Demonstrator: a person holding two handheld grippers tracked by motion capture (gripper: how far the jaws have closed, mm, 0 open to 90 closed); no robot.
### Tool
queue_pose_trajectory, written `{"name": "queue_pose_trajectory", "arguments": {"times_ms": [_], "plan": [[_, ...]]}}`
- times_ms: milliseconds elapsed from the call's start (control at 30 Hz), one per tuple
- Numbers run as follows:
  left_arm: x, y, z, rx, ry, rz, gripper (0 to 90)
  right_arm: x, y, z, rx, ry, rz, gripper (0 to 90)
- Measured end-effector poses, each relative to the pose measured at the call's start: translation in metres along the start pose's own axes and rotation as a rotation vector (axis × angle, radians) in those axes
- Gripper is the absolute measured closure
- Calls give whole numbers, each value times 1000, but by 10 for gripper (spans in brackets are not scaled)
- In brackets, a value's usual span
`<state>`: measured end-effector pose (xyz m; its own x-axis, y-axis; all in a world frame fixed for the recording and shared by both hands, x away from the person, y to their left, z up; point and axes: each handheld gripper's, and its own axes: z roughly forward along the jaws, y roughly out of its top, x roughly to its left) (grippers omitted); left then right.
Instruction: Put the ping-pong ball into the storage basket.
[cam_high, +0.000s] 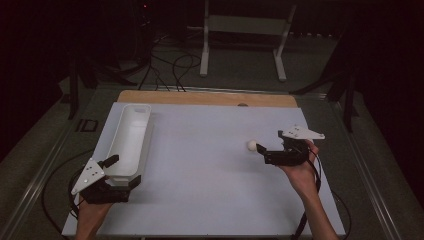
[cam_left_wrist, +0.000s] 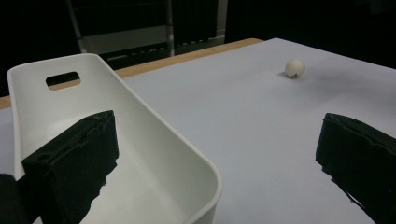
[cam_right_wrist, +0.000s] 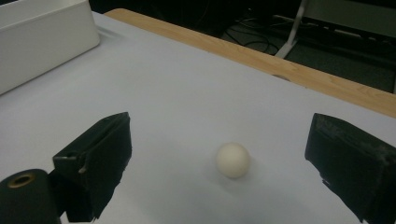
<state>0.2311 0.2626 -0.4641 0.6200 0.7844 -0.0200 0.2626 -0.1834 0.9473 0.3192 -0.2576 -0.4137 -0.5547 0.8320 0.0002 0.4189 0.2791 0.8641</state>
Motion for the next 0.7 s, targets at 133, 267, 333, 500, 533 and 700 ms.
{"name": "queue_pose_trajectory", "arguments": {"times_ms": [133, 267, 333, 500, 533, 700], "plan": [[0, 0, 0, -3, -1, -4, 0, -3, 3, 2, -1, -2, 6, 69], [0, 0, -1, -4, 0, -4, 0, -5, 5, 5, 3, -3, 9, 69], [0, 0, -1, -3, 1, -4, 0, -7, 6, 6, 2, -3, 12, 69], [0, 0, 0, -4, 0, -5, 0, -10, 8, 12, 10, -4, 20, 69], [0, 0, 0, -4, 0, -5, 0, -10, 8, 12, 10, -4, 20, 69], [0, 0, 0, -4, -1, -6, 0, -12, 14, 17, 14, -8, 21, 69]]}}
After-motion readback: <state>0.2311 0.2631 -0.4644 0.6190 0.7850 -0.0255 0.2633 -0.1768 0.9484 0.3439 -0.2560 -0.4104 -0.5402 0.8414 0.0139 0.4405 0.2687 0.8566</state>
